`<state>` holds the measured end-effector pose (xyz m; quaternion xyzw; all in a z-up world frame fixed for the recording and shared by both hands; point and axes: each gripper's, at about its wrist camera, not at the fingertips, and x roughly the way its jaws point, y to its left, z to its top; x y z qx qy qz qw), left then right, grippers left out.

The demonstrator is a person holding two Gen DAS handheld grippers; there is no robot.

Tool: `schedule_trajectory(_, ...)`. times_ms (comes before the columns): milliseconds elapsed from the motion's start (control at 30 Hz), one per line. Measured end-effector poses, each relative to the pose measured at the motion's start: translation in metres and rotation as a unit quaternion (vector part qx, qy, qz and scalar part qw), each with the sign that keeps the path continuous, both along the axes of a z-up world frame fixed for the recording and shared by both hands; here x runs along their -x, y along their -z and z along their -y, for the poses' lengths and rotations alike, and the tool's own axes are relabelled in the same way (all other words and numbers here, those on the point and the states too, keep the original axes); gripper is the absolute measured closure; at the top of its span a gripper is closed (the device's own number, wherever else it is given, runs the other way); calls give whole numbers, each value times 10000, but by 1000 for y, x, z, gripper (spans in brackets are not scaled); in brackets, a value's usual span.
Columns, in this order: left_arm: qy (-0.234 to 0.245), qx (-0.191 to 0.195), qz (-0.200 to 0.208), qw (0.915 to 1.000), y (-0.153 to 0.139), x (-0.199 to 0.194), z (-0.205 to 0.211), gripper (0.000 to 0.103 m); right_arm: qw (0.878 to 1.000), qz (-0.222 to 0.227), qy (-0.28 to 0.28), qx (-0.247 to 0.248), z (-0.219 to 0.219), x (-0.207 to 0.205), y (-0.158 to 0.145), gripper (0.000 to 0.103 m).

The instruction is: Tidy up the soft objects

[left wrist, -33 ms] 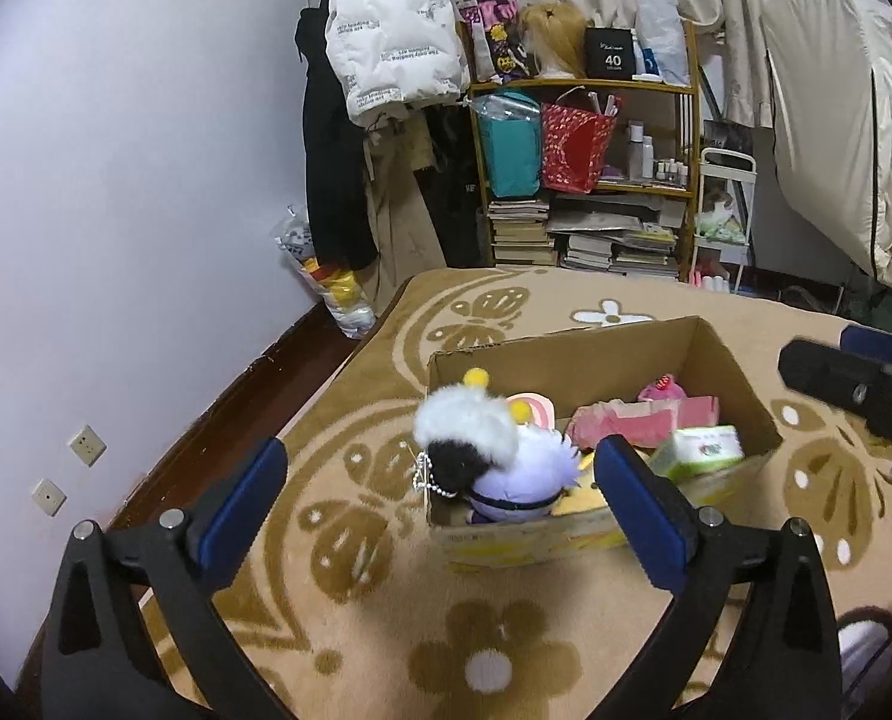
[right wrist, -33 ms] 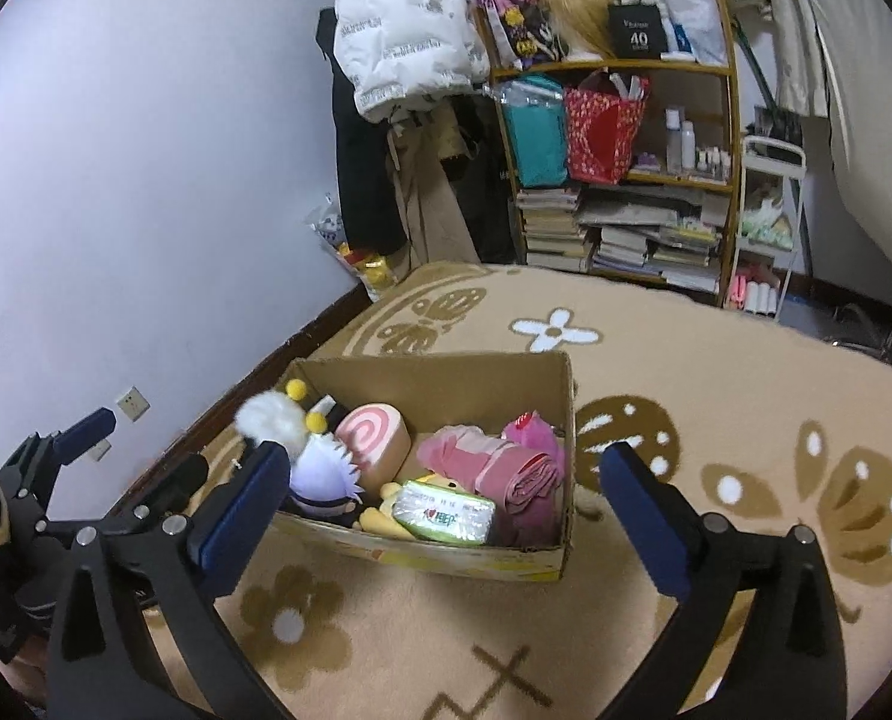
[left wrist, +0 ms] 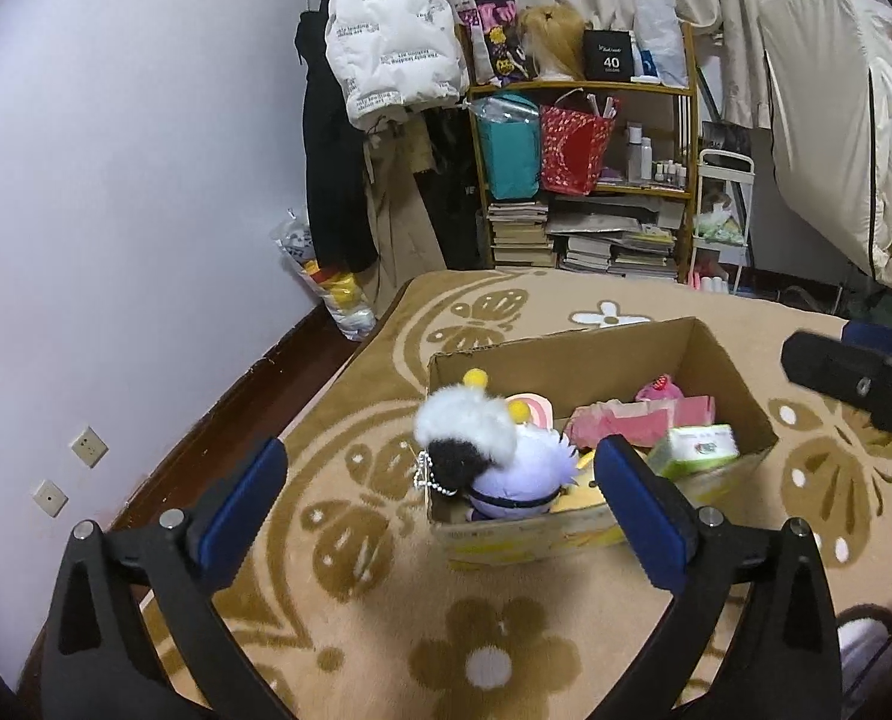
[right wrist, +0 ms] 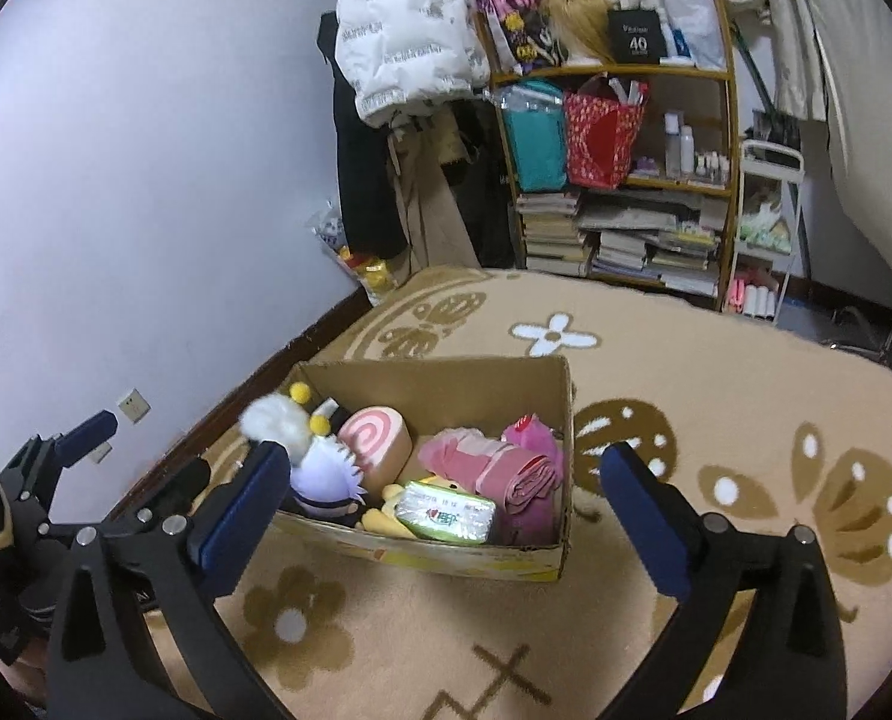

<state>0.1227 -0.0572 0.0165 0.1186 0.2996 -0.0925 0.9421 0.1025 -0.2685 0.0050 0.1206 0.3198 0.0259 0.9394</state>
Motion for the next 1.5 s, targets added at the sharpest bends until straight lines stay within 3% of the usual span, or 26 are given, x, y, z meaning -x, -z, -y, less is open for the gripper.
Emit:
schedule_trajectory(333,-135,131,342,9992,-32,49,-16,2,9992,394,-53,84,-6,52,-36,0)
schedule_trajectory(567,-298,224,514,9980,-46,83,-31,2,9984,558,-65,110,-9,87,-44,0)
schedule_trajectory(1033,-395,423,916,9941,-40,133,-46,1,9955,951,6,10,-12,138,-32,0)
schedule_trajectory(1500,-368,340,619,9968,-16,131,-47,1,9960,889,-84,-73,-15,134,-1,0)
